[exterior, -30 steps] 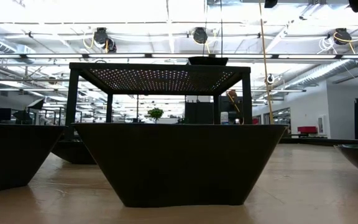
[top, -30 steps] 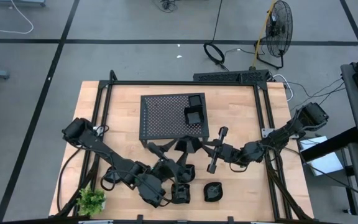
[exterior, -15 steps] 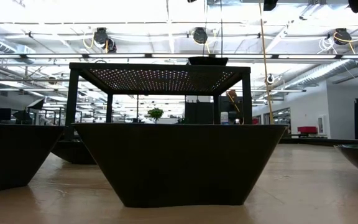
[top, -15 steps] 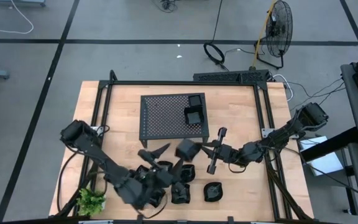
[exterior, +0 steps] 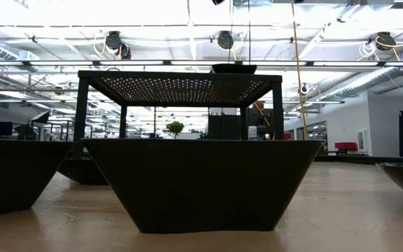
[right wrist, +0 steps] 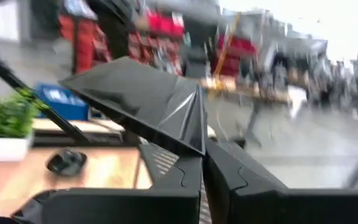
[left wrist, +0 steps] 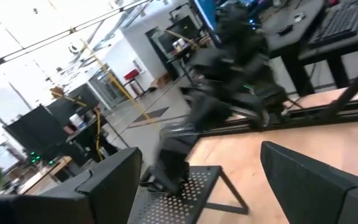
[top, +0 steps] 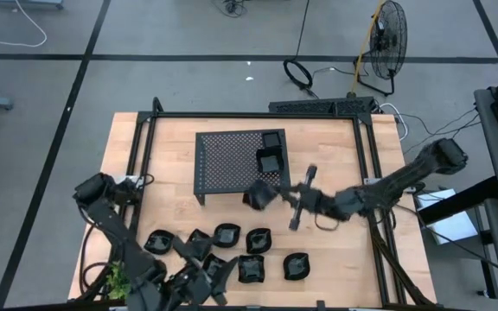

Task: Pick & Place Mini shaped plates
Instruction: Stack the distorted square plate onto the stacked distorted square plate on the shelf

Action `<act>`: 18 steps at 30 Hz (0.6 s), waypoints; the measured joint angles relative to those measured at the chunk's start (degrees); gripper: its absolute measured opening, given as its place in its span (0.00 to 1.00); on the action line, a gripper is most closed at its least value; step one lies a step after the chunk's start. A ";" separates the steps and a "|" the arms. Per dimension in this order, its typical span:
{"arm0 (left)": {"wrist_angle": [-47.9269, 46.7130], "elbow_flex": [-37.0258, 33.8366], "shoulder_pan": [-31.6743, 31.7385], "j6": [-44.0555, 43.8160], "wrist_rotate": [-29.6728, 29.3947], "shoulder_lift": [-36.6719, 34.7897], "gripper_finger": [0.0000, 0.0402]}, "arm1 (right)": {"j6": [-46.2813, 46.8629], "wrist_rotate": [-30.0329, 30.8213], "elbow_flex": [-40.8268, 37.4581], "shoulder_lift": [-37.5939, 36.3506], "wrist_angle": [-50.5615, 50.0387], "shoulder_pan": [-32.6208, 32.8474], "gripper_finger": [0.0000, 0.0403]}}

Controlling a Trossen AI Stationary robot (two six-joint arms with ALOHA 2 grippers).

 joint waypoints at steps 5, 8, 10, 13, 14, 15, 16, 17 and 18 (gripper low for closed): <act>-1.22 0.00 -1.52 -1.59 0.01 0.02 0.81 | 19.84 -0.29 17.40 -3.25 -41.08 -8.57 0.00; -3.64 0.00 -1.28 -2.87 0.05 0.02 0.81 | 29.07 -6.75 28.57 -2.49 -63.01 -15.09 0.00; -4.92 0.00 -0.72 -4.05 0.11 0.02 0.81 | 35.29 -18.05 35.30 -1.27 -73.38 -20.94 0.00; -5.15 0.00 0.16 -4.55 0.09 0.02 0.81 | 38.32 -32.13 40.68 0.60 -81.43 -28.89 0.00; -5.19 0.00 0.58 -4.55 0.09 0.02 0.81 | 39.08 -35.63 41.63 1.06 -82.01 -31.16 0.00; -5.20 0.00 0.90 -4.58 0.09 0.02 0.81 | 39.99 -39.06 42.25 1.53 -82.87 -33.51 0.00; -5.20 0.00 1.20 -4.71 0.08 0.02 0.80 | 41.01 -42.23 42.60 1.93 -84.12 -35.76 0.00; -5.19 0.00 1.48 -4.81 0.07 0.02 0.80 | 41.90 -45.05 42.71 2.21 -85.48 -37.85 0.00; -5.20 0.00 1.68 -4.85 0.09 0.02 0.79 | 42.57 -46.97 42.71 2.78 -87.34 -39.65 0.00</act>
